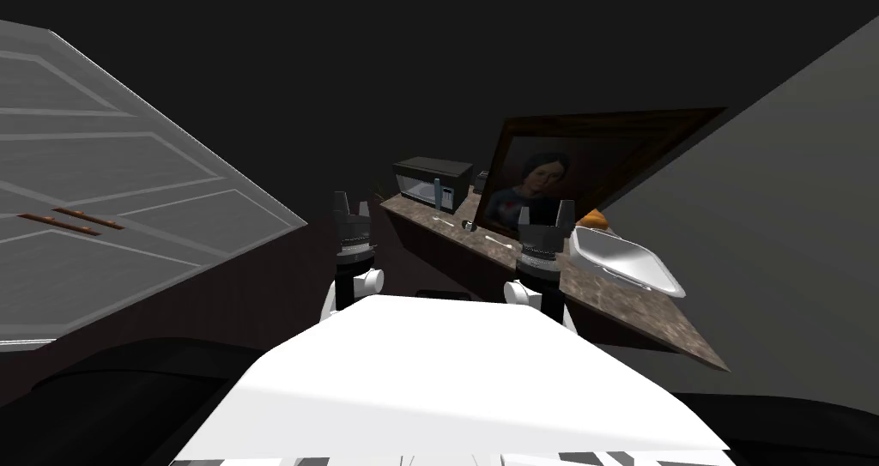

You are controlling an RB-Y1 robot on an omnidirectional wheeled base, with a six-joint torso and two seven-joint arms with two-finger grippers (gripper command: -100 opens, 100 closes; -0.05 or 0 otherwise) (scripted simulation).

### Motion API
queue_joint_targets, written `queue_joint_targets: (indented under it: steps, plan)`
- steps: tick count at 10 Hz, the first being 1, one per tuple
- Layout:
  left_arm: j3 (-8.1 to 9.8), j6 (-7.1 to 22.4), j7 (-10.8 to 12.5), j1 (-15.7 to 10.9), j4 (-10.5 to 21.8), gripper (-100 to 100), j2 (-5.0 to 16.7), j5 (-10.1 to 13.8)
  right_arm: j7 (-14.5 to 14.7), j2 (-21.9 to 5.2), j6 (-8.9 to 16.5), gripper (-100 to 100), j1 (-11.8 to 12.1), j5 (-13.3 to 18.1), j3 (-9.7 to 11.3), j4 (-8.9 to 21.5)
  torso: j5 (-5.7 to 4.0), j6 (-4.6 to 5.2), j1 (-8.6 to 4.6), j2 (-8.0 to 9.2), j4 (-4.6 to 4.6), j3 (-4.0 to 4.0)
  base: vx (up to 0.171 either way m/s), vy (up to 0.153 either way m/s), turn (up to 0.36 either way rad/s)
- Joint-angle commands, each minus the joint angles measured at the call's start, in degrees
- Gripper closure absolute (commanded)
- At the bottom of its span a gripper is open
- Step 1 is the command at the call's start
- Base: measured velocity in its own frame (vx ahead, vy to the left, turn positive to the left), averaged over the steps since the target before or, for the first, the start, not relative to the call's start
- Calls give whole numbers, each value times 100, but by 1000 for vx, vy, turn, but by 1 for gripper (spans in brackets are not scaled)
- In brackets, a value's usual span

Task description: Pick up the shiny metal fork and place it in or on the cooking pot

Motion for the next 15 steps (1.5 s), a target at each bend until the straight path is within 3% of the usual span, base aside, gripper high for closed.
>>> queue_joint_targets:
  steps: [1, 6, 7, 9, 10, 15]
  plan:
    - [0, 0, 0, 0, 0, 0, 0, 0, 46, -252, -34, -100, -4, 61, 7, 117, 0, 0, 0, 0, 0, 0, -8, 18, 1]
    - [0, 0, 0, 0, 0, 0, 0, 0, 281, -1051, -188, -100, -4, 384, 79, 710, 4, 0, 18, 4, 1, 2, -13, 46, 4]
    - [-1, 0, 0, 0, 0, 0, -1, 0, 281, -1114, -188, -100, -4, 384, 79, 710, 4, 0, 21, 4, 1, 2, -7, 44, 1]
    - [0, 0, 0, 0, 0, 0, 0, 0, 422, -1506, -274, -100, 0, 581, 130, 1069, 3, 0, 13, 1, 0, 0, -4, 43, 14]
    - [0, 0, 0, 0, 0, 0, 0, 0, 422, -1564, -274, -100, 0, 581, 130, 1069, 3, 0, 15, 3, 0, 1, -12, 39, 4]
    - [0, 0, 0, 0, 0, 0, 0, 0, 764, -2457, -462, -100, 26, 1068, 270, 1845, 4, -1, 17, 1, 0, 1, -8, 60, 24]
